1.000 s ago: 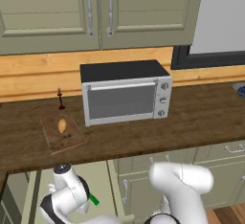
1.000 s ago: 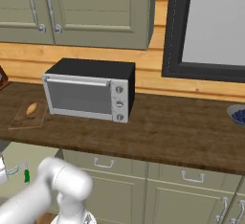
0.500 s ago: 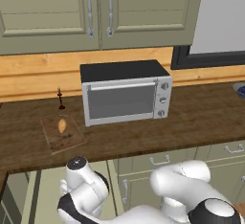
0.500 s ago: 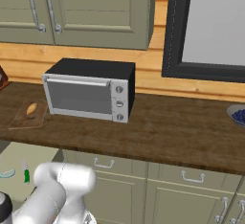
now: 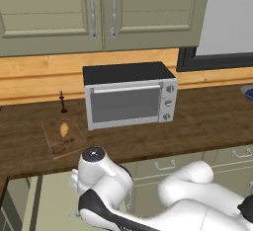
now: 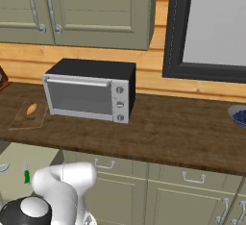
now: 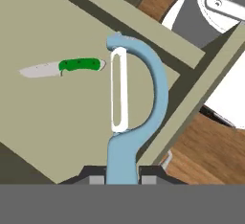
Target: Place the appropriate cutting tool for cutting the potato skin on the cutting board.
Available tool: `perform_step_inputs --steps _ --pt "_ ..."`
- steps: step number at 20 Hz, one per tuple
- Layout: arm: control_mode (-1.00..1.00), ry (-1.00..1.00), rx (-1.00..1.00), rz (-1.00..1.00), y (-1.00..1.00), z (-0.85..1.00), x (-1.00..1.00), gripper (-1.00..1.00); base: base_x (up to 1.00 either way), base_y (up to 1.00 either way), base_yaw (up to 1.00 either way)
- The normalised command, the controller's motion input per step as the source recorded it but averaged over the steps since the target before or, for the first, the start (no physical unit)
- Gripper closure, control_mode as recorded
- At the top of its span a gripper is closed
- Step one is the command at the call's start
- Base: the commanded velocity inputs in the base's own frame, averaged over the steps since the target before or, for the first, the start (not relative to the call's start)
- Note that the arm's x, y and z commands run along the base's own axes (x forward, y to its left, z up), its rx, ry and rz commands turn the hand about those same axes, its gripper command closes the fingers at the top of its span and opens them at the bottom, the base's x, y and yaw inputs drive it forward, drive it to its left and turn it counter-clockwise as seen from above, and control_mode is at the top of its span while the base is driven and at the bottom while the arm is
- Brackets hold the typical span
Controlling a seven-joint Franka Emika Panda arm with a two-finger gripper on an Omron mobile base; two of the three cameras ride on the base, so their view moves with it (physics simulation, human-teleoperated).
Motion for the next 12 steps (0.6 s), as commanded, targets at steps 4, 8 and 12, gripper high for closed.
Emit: perform_step_inputs --steps 4,8,12 --pt "-1.0 0.0 -0.01 -0.17 0.27 0.86 0.09 1.0 0.0 0.0 0.0" --pt "-1.0 0.0 -0.05 -0.16 0.61 0.69 0.38 1.0 0.0 0.0 0.0" --pt "-1.0 0.0 -0.07 -0.16 0.67 0.57 0.51 1.0 0.0 0.0 0.0"
